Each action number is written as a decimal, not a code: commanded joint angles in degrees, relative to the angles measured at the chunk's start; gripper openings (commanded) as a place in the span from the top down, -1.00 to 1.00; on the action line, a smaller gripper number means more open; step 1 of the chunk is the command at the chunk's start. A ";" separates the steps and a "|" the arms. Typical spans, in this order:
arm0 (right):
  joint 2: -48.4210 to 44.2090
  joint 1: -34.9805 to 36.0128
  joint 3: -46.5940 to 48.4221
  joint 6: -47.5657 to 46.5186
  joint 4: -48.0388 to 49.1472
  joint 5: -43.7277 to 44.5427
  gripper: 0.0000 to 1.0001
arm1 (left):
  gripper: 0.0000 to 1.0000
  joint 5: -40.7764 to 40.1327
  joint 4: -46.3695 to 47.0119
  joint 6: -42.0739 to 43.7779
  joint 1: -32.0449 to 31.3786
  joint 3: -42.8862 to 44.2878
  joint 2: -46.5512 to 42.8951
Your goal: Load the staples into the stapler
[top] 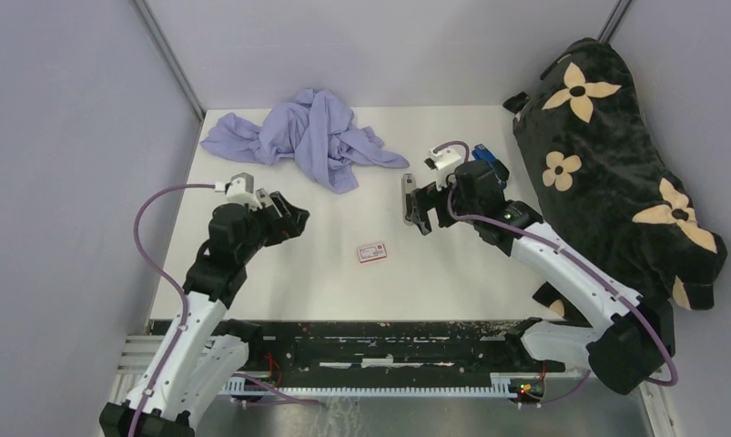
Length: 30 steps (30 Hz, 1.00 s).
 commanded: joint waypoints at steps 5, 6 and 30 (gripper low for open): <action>12.03 4.44 11.08 -11.06 -7.64 -9.86 -0.98 | -1.00 10.91 8.09 -8.98 -1.58 -4.11 7.17; 13.11 4.87 11.57 -12.15 -7.74 -11.23 -0.99 | -1.00 10.59 8.55 -9.39 -2.10 -4.37 7.48; 39.35 10.13 24.81 -58.18 -18.61 -29.43 -0.94 | -0.96 11.07 21.86 -22.59 -5.20 -16.29 14.81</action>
